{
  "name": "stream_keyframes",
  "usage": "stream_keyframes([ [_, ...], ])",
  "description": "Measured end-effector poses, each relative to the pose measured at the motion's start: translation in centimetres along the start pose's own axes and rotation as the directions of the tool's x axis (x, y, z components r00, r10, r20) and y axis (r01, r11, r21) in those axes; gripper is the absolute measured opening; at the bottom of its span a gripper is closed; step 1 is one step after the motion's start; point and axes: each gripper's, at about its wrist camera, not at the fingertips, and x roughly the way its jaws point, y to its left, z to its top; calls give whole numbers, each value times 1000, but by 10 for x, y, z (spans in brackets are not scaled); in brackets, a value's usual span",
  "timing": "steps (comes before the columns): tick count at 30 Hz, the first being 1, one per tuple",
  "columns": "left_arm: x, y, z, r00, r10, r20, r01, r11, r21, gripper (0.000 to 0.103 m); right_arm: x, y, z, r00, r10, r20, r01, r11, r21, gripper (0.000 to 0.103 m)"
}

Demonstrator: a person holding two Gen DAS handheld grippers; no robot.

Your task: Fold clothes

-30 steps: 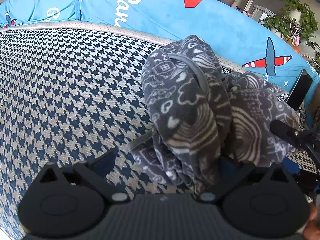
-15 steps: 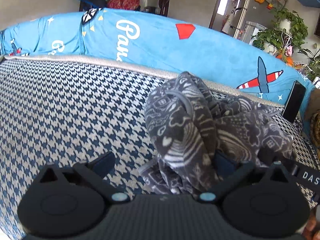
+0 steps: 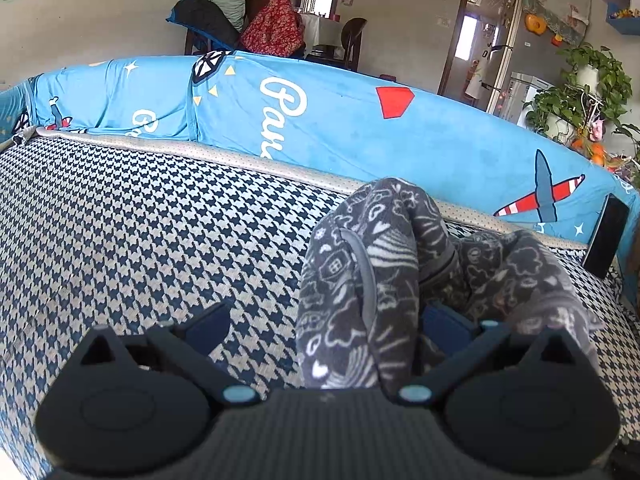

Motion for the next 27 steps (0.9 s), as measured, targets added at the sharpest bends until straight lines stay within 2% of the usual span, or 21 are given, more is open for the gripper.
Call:
stream_keyframes([
  [4,13,-1,-7,999,29,-38,-29,1000,10,103,-6,18,-12,996,73,-47,-77,993,-92,16],
  [6,23,-3,-13,994,74,-75,-73,997,26,103,-7,25,-17,993,97,-72,-106,985,-136,16],
  [11,42,5,-31,982,115,-153,-117,993,-5,103,-7,22,-20,992,92,-92,-102,988,-118,20],
  [13,42,5,-36,982,124,-144,-125,992,0,103,-8,18,-18,991,97,-96,-106,990,-94,22],
  [18,37,-6,-49,977,187,-99,-178,979,94,103,-19,7,-12,991,108,-83,-113,992,-59,35],
  [25,35,-1,-67,970,217,-109,-210,975,72,103,-48,-17,-6,993,115,1,-115,993,31,36],
  [27,32,-4,-72,967,233,-101,-225,970,88,103,-57,-27,-4,994,100,32,-102,992,77,43],
])
